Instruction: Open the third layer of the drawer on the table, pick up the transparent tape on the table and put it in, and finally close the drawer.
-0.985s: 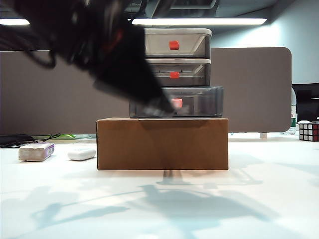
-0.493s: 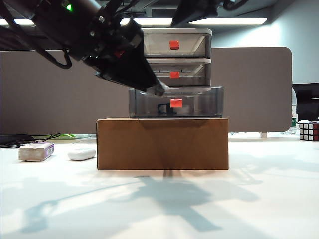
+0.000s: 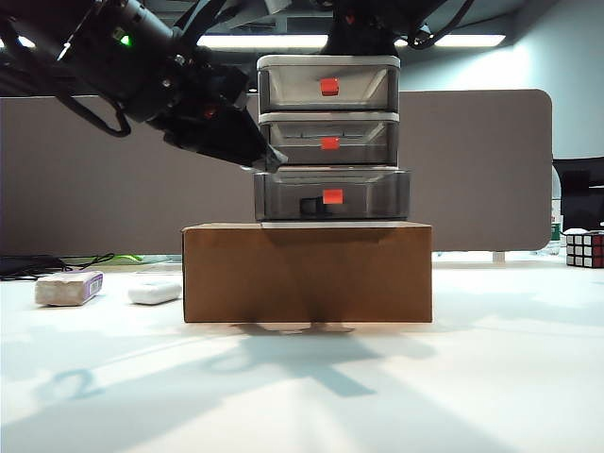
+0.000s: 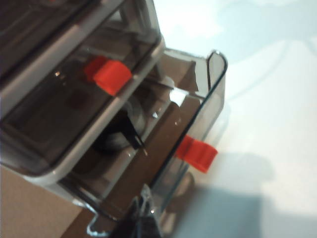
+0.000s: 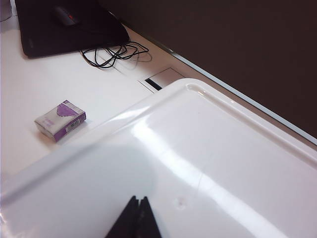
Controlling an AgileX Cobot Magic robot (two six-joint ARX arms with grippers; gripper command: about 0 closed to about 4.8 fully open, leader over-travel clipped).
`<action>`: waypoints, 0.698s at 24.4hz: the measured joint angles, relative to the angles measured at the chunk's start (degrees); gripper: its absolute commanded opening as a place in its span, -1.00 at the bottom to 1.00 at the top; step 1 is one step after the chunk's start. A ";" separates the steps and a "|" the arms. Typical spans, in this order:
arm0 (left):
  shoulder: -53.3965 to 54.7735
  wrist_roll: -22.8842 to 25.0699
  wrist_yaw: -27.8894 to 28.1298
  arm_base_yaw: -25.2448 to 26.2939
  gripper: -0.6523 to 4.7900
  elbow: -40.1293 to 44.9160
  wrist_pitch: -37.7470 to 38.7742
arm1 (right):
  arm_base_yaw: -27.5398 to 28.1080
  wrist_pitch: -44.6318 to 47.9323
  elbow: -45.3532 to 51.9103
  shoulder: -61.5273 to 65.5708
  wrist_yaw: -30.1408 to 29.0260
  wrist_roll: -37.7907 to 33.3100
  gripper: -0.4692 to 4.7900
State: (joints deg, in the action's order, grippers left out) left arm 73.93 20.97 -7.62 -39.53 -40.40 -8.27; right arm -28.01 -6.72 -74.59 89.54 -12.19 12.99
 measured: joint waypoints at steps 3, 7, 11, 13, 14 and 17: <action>1.22 0.02 -0.24 0.26 -0.78 0.00 -0.85 | 0.00 0.09 0.00 0.02 0.00 -0.02 -0.84; 3.21 0.02 -0.20 0.26 -0.78 0.00 -1.36 | 0.00 0.15 0.00 0.02 0.02 -0.02 -0.84; 6.14 0.02 -0.04 0.26 -0.78 0.00 -6.95 | 0.00 0.17 0.00 0.04 0.00 -0.02 -0.84; 7.34 0.02 0.20 0.26 -0.78 0.00 -9.68 | 0.00 0.15 0.00 0.04 0.00 -0.02 -0.84; 8.02 0.02 0.57 0.26 -0.78 0.00 -11.17 | 0.00 0.17 0.00 0.04 0.00 -0.02 -0.84; 10.14 0.02 2.08 0.26 -0.78 0.00 -16.15 | 0.00 0.15 0.00 0.04 0.02 -0.02 -0.84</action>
State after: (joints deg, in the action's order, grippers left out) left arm 84.07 20.99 -5.54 -39.27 -40.40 -24.43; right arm -28.01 -6.57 -74.59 89.58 -12.16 12.97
